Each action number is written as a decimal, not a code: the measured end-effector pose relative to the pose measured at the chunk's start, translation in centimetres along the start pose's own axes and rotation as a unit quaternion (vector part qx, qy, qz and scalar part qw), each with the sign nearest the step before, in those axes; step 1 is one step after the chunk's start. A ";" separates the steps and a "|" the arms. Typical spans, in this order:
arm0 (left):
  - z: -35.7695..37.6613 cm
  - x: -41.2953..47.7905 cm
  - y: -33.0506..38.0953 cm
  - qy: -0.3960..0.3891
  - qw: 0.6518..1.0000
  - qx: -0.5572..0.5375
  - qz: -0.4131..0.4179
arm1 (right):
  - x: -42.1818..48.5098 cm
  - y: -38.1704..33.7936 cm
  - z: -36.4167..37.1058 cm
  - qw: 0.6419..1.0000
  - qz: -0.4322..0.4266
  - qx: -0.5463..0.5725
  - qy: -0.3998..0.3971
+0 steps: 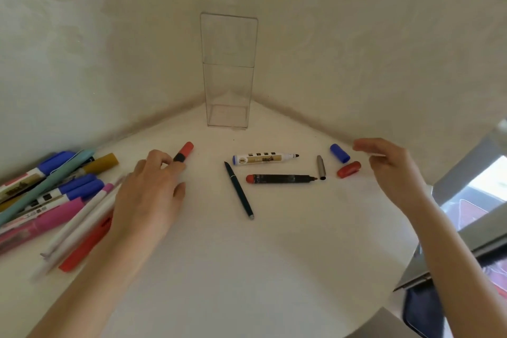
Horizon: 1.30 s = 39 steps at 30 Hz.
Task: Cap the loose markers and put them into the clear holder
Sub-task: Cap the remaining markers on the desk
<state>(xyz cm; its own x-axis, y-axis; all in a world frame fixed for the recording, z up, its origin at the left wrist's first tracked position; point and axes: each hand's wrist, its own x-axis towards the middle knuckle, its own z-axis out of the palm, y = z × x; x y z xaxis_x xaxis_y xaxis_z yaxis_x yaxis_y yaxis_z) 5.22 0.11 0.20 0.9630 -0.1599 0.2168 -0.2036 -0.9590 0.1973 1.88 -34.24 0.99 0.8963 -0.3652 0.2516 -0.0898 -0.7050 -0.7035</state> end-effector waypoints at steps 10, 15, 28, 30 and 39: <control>2.3 2.3 10.9 -0.051 0.960 -0.144 0.235 | -0.9 2.1 1.3 0.981 -0.128 -0.125 -0.071; 4.4 3.3 11.5 -0.038 0.965 -0.106 0.235 | -0.6 2.5 1.9 0.955 -0.201 -0.216 -0.024; 1.0 -0.7 4.4 0.058 0.919 -0.365 0.139 | -1.3 -9.2 6.0 0.875 0.094 0.475 0.003; 1.5 -0.8 4.0 0.058 0.919 -0.371 0.116 | -1.4 -9.7 7.6 0.838 0.145 0.525 -0.022; 1.7 -0.6 3.8 0.061 0.918 -0.366 0.141 | -1.9 -9.5 8.2 0.845 0.134 0.517 -0.013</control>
<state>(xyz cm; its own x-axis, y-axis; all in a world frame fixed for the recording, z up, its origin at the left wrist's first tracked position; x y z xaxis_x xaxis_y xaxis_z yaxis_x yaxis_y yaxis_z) 4.14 -3.86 -0.84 0.8357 -0.3071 0.4554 -0.5492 -0.4618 0.6965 4.58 -21.85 1.78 0.9148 -0.4037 -0.0145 0.1243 0.3153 -0.9408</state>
